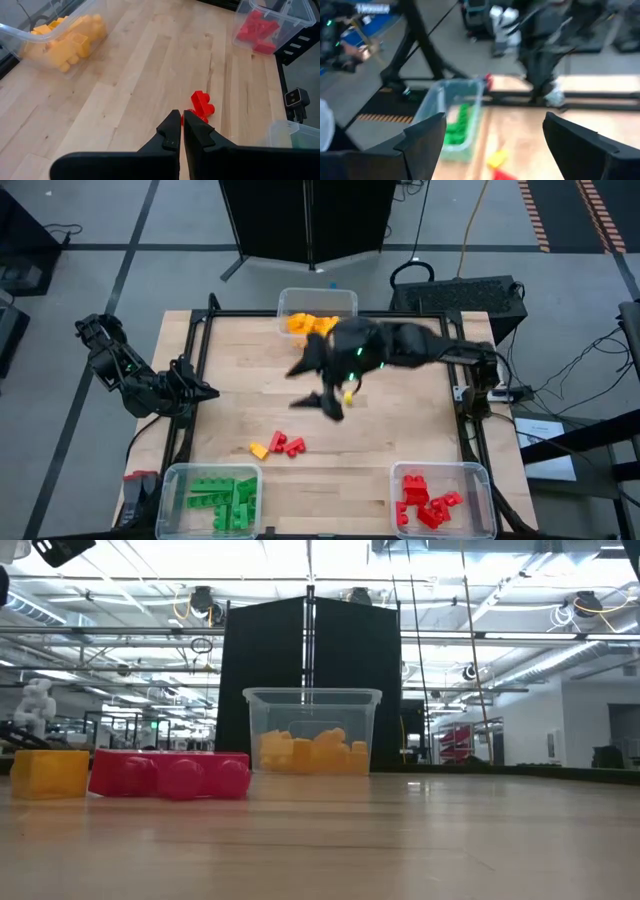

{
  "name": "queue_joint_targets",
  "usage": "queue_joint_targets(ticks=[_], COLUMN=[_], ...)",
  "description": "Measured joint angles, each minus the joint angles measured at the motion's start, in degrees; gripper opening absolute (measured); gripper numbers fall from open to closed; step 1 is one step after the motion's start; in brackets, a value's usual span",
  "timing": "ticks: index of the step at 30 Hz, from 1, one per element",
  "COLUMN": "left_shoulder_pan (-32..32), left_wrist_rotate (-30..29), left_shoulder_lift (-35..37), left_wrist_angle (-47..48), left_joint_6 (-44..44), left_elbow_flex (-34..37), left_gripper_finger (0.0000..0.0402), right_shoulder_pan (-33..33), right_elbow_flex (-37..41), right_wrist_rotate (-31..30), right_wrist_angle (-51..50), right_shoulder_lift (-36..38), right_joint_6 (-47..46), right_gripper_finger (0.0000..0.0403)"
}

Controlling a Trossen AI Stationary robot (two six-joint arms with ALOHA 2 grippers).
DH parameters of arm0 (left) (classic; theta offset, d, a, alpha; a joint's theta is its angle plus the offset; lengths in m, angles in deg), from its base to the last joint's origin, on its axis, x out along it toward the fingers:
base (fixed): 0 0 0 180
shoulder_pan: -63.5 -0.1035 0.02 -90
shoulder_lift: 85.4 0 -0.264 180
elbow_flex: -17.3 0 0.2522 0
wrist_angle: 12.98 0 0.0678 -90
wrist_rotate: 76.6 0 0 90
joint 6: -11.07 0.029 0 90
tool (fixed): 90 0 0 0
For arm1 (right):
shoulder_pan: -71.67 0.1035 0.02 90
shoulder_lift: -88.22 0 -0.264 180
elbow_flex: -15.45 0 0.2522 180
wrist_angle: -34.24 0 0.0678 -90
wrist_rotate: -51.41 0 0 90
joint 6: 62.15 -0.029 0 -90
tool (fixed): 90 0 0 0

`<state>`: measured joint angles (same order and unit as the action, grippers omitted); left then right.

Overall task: Sort blocks
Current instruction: Put the red game piece into the bottom right transparent bin

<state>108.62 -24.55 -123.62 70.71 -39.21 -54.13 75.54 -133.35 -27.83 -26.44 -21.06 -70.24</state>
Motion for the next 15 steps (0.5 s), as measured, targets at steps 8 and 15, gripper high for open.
queue_joint_targets(ticks=[8,15], left_shoulder_pan=[0.00,0.01], left_wrist_rotate=[0.37,0.37], left_shoulder_lift=[0.01,-0.01], left_wrist_angle=[-0.02,-0.02], left_joint_6=[0.02,0.04], left_elbow_flex=[0.00,0.01], left_gripper_finger=[0.0003,0.0003], right_shoulder_pan=[8.93,13.00], right_elbow_flex=[0.08,0.08], right_wrist_rotate=[-1.92,-11.83], right_wrist_angle=[-1.91,-11.46], right_shoulder_lift=[-6.81,-15.05], right_joint_6=[-4.33,-4.77], right_gripper_finger=[0.0325,0.0325])
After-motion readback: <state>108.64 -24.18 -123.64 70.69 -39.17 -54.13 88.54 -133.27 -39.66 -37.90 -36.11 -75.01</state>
